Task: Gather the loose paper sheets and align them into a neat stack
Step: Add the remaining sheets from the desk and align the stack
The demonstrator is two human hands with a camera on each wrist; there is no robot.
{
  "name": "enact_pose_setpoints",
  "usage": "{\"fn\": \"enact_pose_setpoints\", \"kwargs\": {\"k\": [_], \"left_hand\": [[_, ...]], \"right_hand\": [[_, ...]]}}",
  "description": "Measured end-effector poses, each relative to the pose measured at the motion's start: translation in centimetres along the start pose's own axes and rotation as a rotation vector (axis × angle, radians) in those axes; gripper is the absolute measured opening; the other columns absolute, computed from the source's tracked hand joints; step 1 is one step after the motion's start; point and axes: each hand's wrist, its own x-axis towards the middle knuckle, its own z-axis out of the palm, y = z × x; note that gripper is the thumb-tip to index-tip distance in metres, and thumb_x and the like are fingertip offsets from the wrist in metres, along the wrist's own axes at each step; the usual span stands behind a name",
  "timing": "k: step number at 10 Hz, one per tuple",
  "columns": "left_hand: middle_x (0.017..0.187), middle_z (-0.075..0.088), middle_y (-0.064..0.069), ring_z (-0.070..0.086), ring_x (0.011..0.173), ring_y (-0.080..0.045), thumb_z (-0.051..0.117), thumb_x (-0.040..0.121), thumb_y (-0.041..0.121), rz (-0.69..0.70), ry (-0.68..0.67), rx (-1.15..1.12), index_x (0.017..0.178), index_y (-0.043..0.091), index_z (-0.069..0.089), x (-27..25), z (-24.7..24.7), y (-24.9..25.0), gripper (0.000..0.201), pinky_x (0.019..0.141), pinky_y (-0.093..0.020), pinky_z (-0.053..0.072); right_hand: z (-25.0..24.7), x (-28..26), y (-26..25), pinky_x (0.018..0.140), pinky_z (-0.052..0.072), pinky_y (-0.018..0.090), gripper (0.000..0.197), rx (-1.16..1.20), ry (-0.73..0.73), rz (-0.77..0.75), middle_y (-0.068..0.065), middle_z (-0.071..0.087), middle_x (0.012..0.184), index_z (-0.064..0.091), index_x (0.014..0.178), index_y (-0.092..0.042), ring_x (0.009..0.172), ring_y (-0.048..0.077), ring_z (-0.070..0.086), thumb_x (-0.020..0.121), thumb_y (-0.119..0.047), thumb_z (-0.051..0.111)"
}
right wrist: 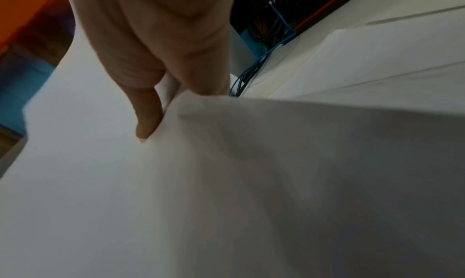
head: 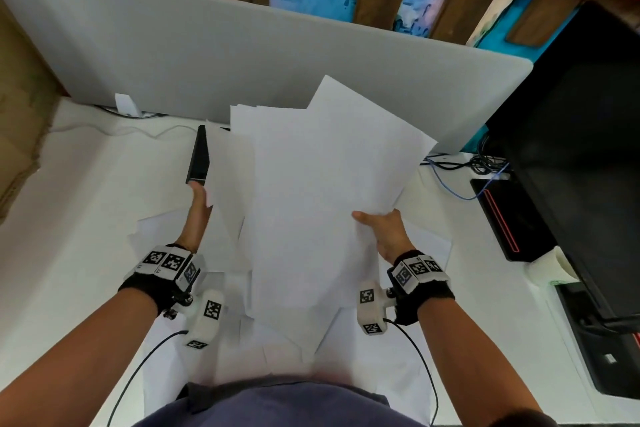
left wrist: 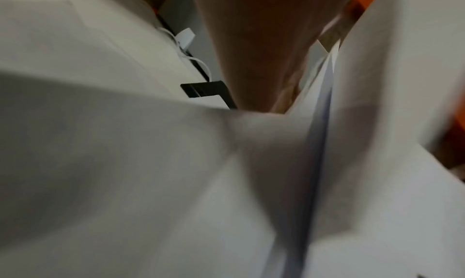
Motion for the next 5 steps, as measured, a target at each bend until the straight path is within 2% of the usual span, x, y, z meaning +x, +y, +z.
{"fn": "enact_pose_setpoints", "kwargs": {"k": [1, 2, 3, 4, 5], "left_hand": [[0.094, 0.056, 0.023, 0.055, 0.081, 0.005, 0.027, 0.076, 0.078, -0.036, -0.133, -0.173, 0.126, 0.028, 0.05, -1.0, 0.0, 0.1, 0.074, 0.078, -0.019, 0.039], [0.09, 0.073, 0.006, 0.064, 0.097, -0.018, 0.071, 0.066, 0.041, -0.05, -0.321, -0.046, 0.116, 0.02, 0.061, -1.4, 1.1, 0.4, 0.055, 0.074, -0.03, 0.047], [0.1, 0.067, 0.005, 0.062, 0.095, -0.014, 0.065, 0.064, 0.023, 0.076, -0.33, 0.108, 0.135, 0.014, 0.043, -1.1, 1.7, 1.3, 0.075, 0.077, -0.029, 0.05], [0.086, 0.073, 0.011, 0.066, 0.087, -0.009, 0.066, 0.063, 0.019, 0.202, -0.323, 0.071, 0.112, 0.017, 0.056, -1.0, 2.5, 2.8, 0.049, 0.075, -0.023, 0.053], [0.081, 0.073, 0.015, 0.068, 0.081, -0.002, 0.062, 0.065, 0.013, 0.276, -0.32, 0.033, 0.098, 0.022, 0.058, -1.3, 2.6, 3.6, 0.035, 0.071, -0.016, 0.053]], "right_hand": [[-0.8, 0.7, 0.4, 0.104, 0.04, 0.046, 0.071, 0.005, 0.056, -0.006, 0.009, 0.053, 0.125, 0.037, 0.127, -0.001, 0.115, 0.026, 0.051, 0.07, -0.007, 0.079], [-0.9, 0.4, -0.2, 0.101, 0.042, 0.044, 0.059, 0.036, 0.08, -0.067, 0.008, 0.051, 0.119, 0.035, 0.118, -0.005, 0.111, 0.026, 0.05, 0.074, -0.007, 0.076], [-0.7, -1.0, -1.9, 0.092, 0.046, 0.033, 0.053, 0.112, 0.076, -0.215, 0.008, 0.054, 0.117, 0.039, 0.119, -0.002, 0.11, 0.025, 0.054, 0.077, -0.003, 0.072], [-0.7, -2.6, -3.9, 0.078, 0.051, 0.017, 0.042, 0.147, 0.027, -0.411, 0.003, 0.063, 0.108, 0.052, 0.117, -0.007, 0.096, 0.014, 0.063, 0.079, 0.001, 0.068], [-0.8, -3.4, -4.6, 0.071, 0.052, 0.017, 0.024, 0.129, -0.058, -0.495, -0.007, 0.071, 0.085, 0.061, 0.097, -0.01, 0.079, 0.006, 0.067, 0.078, 0.004, 0.068]]}}
